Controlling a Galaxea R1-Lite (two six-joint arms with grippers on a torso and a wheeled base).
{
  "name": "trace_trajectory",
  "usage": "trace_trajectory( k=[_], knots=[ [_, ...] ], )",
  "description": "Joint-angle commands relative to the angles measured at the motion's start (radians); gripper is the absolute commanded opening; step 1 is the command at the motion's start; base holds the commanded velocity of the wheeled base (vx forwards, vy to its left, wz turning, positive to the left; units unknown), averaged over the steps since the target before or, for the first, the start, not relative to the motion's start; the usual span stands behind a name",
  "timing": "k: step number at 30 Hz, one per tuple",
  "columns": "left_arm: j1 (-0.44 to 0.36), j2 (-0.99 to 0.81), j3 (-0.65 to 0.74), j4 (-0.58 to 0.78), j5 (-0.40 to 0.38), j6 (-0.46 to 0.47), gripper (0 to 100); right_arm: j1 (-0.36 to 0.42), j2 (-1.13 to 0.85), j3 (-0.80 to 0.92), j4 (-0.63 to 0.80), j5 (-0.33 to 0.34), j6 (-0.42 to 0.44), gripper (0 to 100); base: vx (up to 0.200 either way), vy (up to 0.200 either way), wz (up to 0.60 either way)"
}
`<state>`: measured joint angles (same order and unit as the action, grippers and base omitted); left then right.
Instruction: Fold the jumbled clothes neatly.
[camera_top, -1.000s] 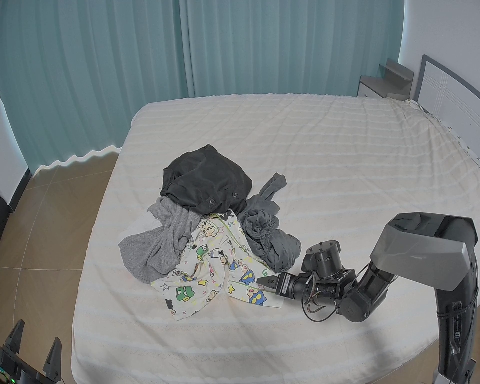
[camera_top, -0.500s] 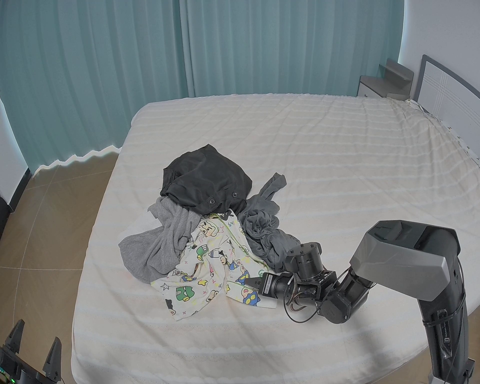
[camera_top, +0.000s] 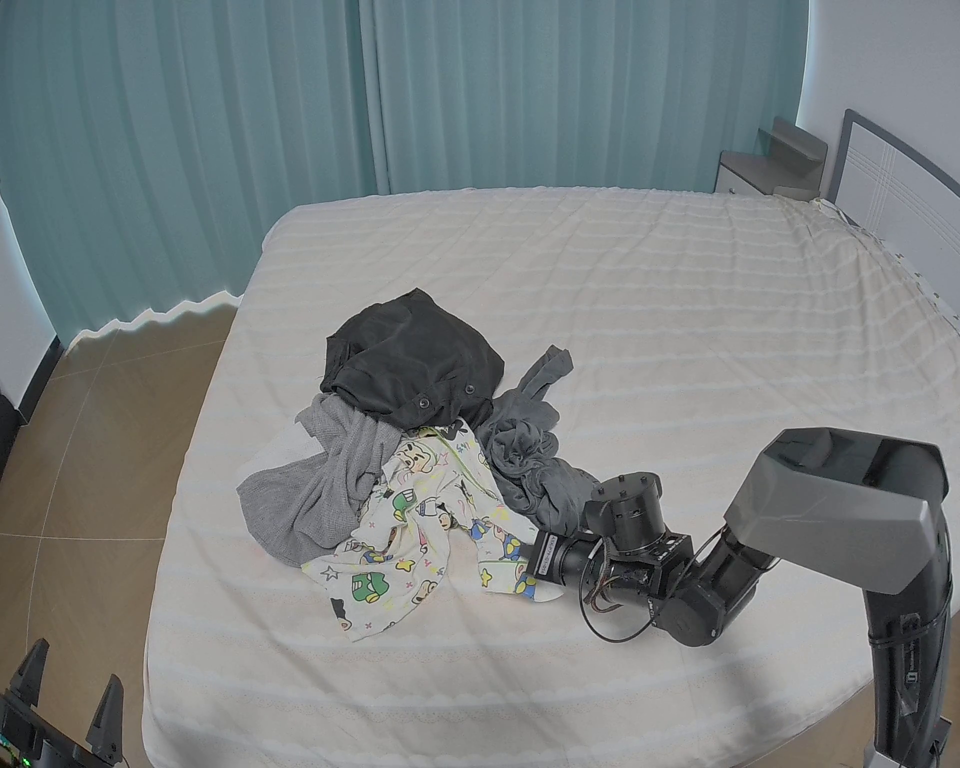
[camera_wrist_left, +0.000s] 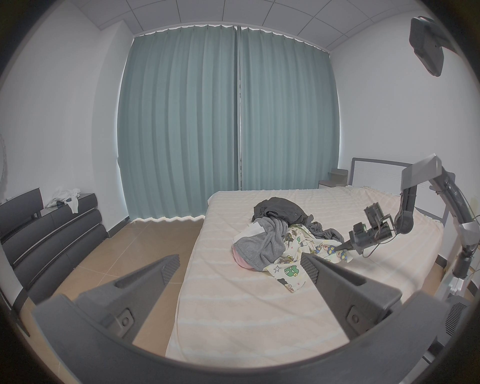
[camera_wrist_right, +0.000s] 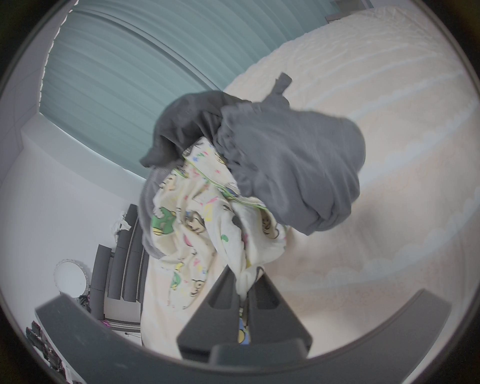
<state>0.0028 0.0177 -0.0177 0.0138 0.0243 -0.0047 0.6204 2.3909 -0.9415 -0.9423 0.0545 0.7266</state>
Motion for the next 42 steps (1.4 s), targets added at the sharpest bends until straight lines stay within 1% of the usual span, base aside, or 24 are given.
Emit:
trace_trajectory(
  k=[1,4,5,6,8,11,14,21,22,23,24,25,26,27,28,29,30,31,32,34,35,37,39,42],
  knots=[
    [0.0,-0.004,0.012,0.0,0.0,0.005,100,0.035,-0.242,0.144,-0.056,-0.004,0.002,0,0.0,0.0,0.0],
    [0.0,-0.005,0.012,0.0,0.0,0.008,100,0.044,-0.286,0.165,-0.064,-0.005,0.002,0,0.0,0.0,0.0],
    [0.0,-0.004,0.012,0.0,-0.001,0.009,100,0.071,-0.401,0.207,-0.065,-0.005,-0.001,0,0.0,0.0,0.0],
    [0.0,-0.004,0.012,0.0,-0.001,0.009,100,0.071,-0.407,0.208,-0.065,-0.005,-0.001,0,0.0,0.0,0.0],
    [0.0,-0.005,0.012,0.0,-0.029,0.009,100,0.105,-0.519,0.245,-0.065,-0.012,-0.012,0,0.0,0.0,0.0],
    [0.0,-0.005,0.012,-0.002,-0.041,0.017,100,0.122,-0.575,0.248,-0.065,-0.019,-0.018,0,0.0,0.0,0.0],
    [0.0,-0.005,0.012,-0.008,-0.046,0.077,100,0.14,-0.691,0.244,-0.062,-0.021,-0.026,0,0.0,0.0,0.0],
    [0.0,-0.007,0.012,-0.009,-0.061,0.08,100,0.162,-0.8,0.205,-0.055,-0.002,-0.084,0,0.0,0.0,0.0],
    [-0.006,0.024,-0.096,-0.058,-0.083,0.037,100,0.185,-0.812,0.188,-0.056,0.008,-0.098,0,0.0,0.0,0.0],
    [-0.009,0.123,-0.303,-0.098,-0.096,-0.069,100,0.199,-0.812,0.164,-0.056,0.015,-0.101,0,0.0,0.0,0.0],
    [-0.009,0.123,-0.303,-0.098,-0.096,-0.069,100,0.199,-0.812,0.164,-0.056,0.015,-0.101,0,0.0,0.0,0.0],
    [-0.004,0.214,-0.38,-0.063,-0.127,-0.095,100,0.214,-0.808,0.128,-0.055,0.018,-0.104,0,0.0,0.0,0.0],
    [-0.001,0.228,-0.387,-0.051,-0.142,-0.072,100,0.217,-0.805,0.119,-0.055,0.018,-0.107,0,0.0,0.0,0.0],
    [-0.001,0.281,-0.401,-0.028,-0.227,0.029,100,0.226,-0.8,0.09,-0.055,0.018,-0.11,0,0.0,0.0,0.0],
    [-0.003,0.295,-0.403,-0.026,-0.248,0.048,100,0.231,-0.799,0.082,-0.053,0.018,-0.111,0,0.0,0.0,0.0],
    [-0.006,0.374,-0.395,-0.014,-0.362,0.091,100,0.243,-0.788,0.059,-0.044,0.019,-0.113,0,0.0,0.0,0.0],
    [-0.004,0.423,-0.387,-0.009,-0.42,0.092,100,0.251,-0.774,0.047,-0.032,0.018,-0.118,0,0.0,0.0,0.0],
    [-0.004,0.438,-0.386,-0.008,-0.438,0.094,100,0.252,-0.769,0.044,-0.029,0.018,-0.119,0,0.0,0.0,0.0],
    [-0.014,0.519,-0.386,-0.008,-0.509,0.112,100,0.268,-0.756,0.02,-0.016,0.018,-0.134,0,0.0,0.0,0.0],
    [-0.052,0.637,-0.383,-0.008,-0.561,0.164,100,0.282,-0.742,-0.017,-0.013,0.018,-0.153,0,0.0,0.0,0.0],
    [-0.07,0.676,-0.381,-0.008,-0.567,0.183,100,0.286,-0.736,-0.031,-0.012,0.016,-0.157,0,0.0,0.0,0.0],
    [-0.115,0.755,-0.364,-0.006,-0.564,0.223,100,0.301,-0.731,-0.059,-0.012,0.011,-0.164,0,0.0,0.0,0.0],
    [-0.207,0.881,-0.317,-0.012,-0.541,0.267,100,0.328,-0.726,-0.063,0.008,0.005,-0.165,0,0.0,0.0,0.0],
    [-0.323,1.007,-0.254,-0.043,-0.469,0.275,100,0.354,-0.716,-0.076,0.013,-0.008,-0.167,0,0.0,0.0,0.0]
  ],
)
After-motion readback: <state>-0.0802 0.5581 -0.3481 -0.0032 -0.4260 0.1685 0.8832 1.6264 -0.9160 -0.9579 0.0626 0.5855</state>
